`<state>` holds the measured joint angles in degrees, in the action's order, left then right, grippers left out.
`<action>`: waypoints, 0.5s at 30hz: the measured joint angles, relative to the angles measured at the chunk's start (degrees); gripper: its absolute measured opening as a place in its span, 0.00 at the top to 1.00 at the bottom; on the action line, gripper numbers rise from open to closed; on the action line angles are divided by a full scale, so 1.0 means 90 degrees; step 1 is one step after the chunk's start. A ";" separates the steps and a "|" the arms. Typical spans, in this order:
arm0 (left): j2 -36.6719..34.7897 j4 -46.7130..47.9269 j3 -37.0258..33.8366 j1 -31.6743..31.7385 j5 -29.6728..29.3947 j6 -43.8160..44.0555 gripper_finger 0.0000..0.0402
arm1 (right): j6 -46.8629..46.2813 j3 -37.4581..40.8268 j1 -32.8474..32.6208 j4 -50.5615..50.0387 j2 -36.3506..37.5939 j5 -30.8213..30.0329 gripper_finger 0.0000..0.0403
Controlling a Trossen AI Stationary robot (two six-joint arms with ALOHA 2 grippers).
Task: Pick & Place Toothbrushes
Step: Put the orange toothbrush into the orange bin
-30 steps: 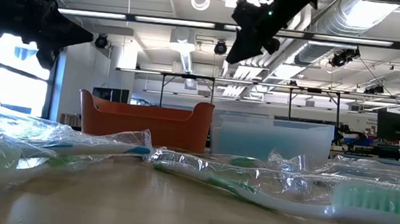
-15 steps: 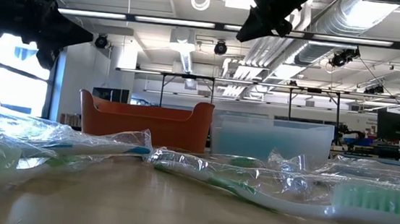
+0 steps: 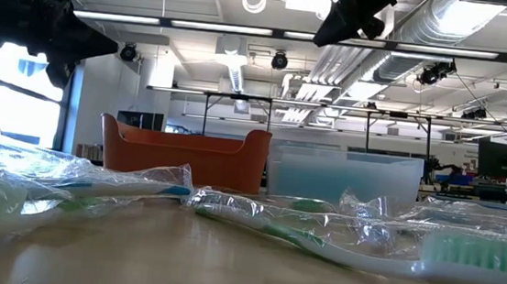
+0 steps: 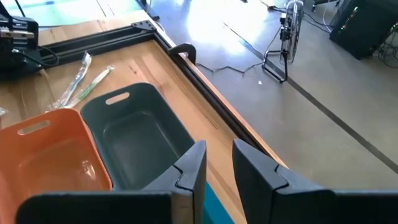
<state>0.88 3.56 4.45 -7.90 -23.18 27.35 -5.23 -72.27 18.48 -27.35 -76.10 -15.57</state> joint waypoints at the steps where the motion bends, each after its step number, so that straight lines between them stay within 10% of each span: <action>1: -0.0001 -0.0001 0.0000 0.0000 0.0000 0.0001 0.98 | -0.0051 0.0000 0.0006 -0.0031 0.0032 -0.0004 0.83; 15: 0.0001 -0.0001 0.0000 0.0000 -0.0002 0.0001 0.98 | -0.0464 0.0000 0.0002 -0.0900 0.0779 -0.0330 0.83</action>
<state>0.89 3.55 4.45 -7.90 -23.20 27.35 -9.41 -72.27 18.50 -35.45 -69.09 -18.55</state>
